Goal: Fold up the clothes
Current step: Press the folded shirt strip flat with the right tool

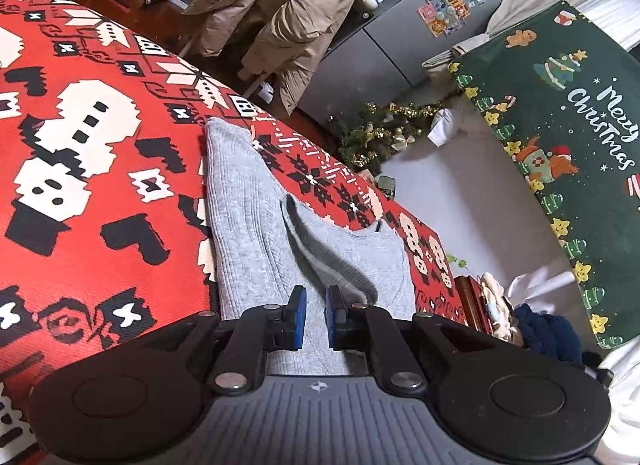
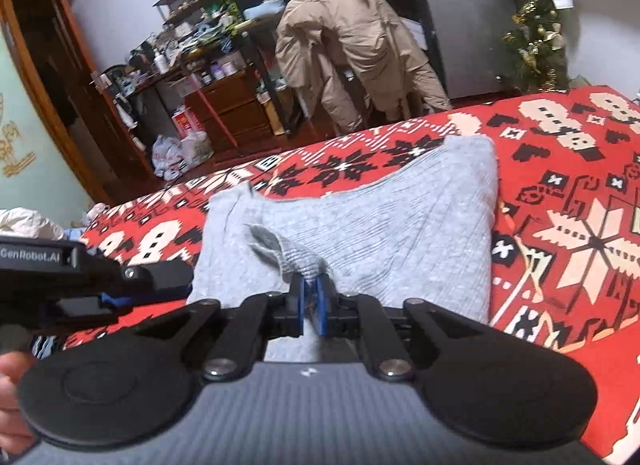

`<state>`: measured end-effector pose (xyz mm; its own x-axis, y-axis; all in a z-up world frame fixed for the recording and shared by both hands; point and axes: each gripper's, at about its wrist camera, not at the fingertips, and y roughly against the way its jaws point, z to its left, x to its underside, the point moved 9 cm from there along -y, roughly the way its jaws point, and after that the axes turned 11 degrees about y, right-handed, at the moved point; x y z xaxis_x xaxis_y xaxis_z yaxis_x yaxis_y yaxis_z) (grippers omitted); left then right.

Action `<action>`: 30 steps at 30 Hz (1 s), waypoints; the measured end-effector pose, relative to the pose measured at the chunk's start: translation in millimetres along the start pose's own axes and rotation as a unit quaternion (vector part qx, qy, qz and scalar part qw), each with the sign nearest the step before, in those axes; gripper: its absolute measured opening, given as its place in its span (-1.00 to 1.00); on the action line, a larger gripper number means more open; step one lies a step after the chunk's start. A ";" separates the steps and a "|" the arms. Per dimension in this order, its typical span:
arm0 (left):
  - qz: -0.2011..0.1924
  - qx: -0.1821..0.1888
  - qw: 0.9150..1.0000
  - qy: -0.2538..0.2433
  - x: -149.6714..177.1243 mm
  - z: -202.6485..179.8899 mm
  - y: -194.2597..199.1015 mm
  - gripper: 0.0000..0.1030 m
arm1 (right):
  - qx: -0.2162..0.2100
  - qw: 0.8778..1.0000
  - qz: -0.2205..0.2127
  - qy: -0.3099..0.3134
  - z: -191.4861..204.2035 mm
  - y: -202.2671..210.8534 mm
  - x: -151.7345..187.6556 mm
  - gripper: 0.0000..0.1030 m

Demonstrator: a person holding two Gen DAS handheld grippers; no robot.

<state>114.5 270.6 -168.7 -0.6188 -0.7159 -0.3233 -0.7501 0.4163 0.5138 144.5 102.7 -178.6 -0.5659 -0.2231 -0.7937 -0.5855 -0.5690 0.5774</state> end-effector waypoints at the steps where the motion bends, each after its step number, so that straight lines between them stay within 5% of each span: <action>1: -0.001 0.000 1.000 0.001 -0.3 0.5 0.1 -0.83 | -0.003 1.000 0.000 0.012 5.2 0.7 1.4 -0.75; 6: 0.000 -0.004 1.000 0.003 -0.8 2.7 -0.1 -0.79 | 0.019 0.995 0.008 0.098 28.0 -3.7 9.4 -0.74; 7: 0.000 -0.005 1.000 0.001 -0.7 2.4 -0.2 -0.79 | 0.027 0.994 0.009 0.106 30.1 -3.7 10.5 -0.92; 13: 0.004 -0.005 1.000 -0.005 0.5 0.7 -0.5 -0.77 | -0.061 0.998 0.004 0.002 30.3 24.5 -13.7 -0.91; 18: 0.006 -0.006 1.000 -0.006 1.5 0.2 -1.1 -0.75 | -0.061 0.998 0.011 0.017 25.7 31.1 -28.0 -0.47; 21: 0.003 -0.005 1.000 -0.006 0.1 0.2 0.1 -0.74 | -0.057 0.998 0.002 0.028 28.9 38.6 -23.2 -0.48; 30: 0.003 -0.005 1.000 -0.002 -1.0 2.4 -0.4 -0.74 | 0.014 0.979 0.012 0.204 66.3 18.6 13.6 -0.47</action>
<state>114.8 272.6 -170.5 -0.6243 -0.7112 -0.3232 -0.7438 0.4148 0.5242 87.4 141.6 -166.0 -0.3044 -0.5372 -0.7866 -0.5941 -0.5384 0.5976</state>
